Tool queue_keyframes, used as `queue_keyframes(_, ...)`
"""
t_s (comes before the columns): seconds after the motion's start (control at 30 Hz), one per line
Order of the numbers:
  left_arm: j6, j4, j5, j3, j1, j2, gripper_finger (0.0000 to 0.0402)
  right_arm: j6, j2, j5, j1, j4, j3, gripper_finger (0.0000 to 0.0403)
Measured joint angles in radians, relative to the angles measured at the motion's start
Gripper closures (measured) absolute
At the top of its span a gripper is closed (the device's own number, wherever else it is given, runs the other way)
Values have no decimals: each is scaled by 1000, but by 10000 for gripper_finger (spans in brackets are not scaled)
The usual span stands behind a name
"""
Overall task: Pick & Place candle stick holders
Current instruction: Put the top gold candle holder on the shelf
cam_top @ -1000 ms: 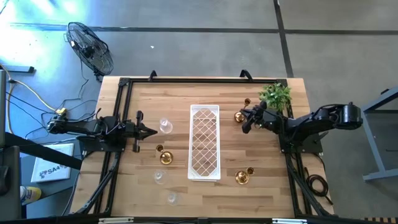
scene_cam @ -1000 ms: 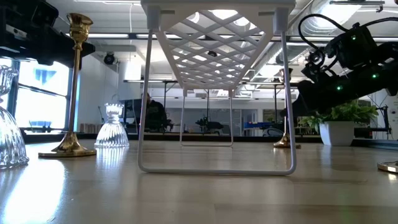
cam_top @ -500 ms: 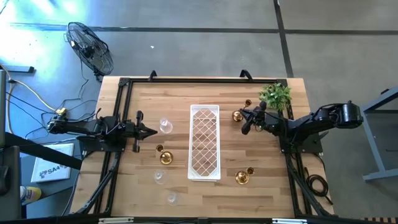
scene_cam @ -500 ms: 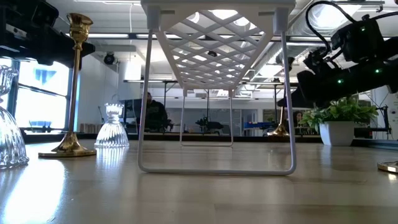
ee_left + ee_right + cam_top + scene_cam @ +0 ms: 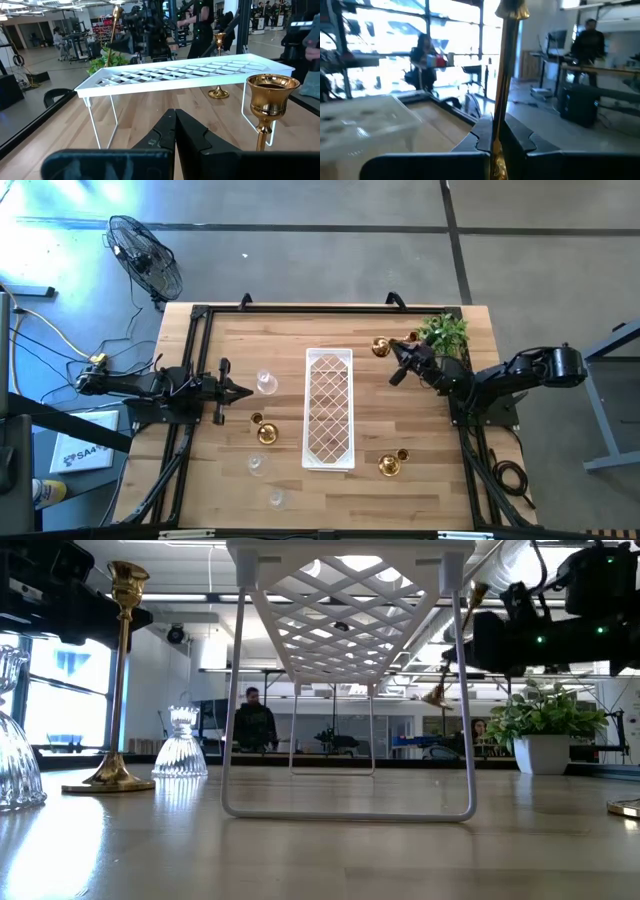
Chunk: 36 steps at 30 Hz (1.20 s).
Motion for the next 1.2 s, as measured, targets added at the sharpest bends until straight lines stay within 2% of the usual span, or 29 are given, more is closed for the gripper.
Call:
queue_keyframes(0.2,0,0,0,0,0,0,401,-44,-75,-170,0,-93,139,395)
queue_keyframes(0.33,0,0,0,0,0,0,401,-61,-103,-286,0,-379,332,395)
queue_keyframes(0.47,-1,0,0,0,0,0,401,-27,-72,-329,3,-729,567,395)
queue_keyframes(0.57,-1,0,0,0,0,0,401,-7,-29,-342,11,-874,711,395)
queue_keyframes(0.7,-1,0,0,0,0,0,401,61,30,-417,14,-1021,870,395)
queue_keyframes(0.93,-1,0,0,0,0,0,401,100,158,-457,13,-1138,1021,395)
queue_keyframes(1.2,-1,1,0,0,0,0,401,123,265,-466,13,-1156,1037,395)
